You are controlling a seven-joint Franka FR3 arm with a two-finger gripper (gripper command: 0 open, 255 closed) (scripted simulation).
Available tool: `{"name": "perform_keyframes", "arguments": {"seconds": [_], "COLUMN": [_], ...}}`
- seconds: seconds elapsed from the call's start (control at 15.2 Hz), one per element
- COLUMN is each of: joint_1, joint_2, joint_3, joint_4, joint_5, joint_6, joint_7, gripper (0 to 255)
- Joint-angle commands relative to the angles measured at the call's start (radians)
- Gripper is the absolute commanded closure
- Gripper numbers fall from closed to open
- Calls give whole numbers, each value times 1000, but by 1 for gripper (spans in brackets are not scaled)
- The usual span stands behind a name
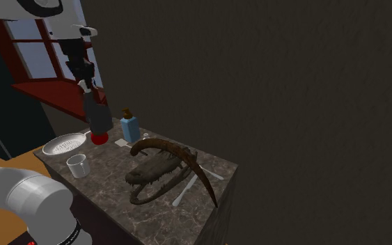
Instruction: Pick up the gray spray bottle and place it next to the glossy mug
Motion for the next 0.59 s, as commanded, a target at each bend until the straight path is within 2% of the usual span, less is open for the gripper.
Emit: {"name": "perform_keyframes", "arguments": {"seconds": [0.0,0.07,0.53], "joint_1": [8,13,18], "joint_2": [-35,-54,-113], "joint_3": [26,42,44], "joint_4": [-9,-3,-147], "joint_5": [19,32,39], "joint_6": [-26,-49,36], "joint_7": [35,58,53], "gripper": [255,255,255]}}
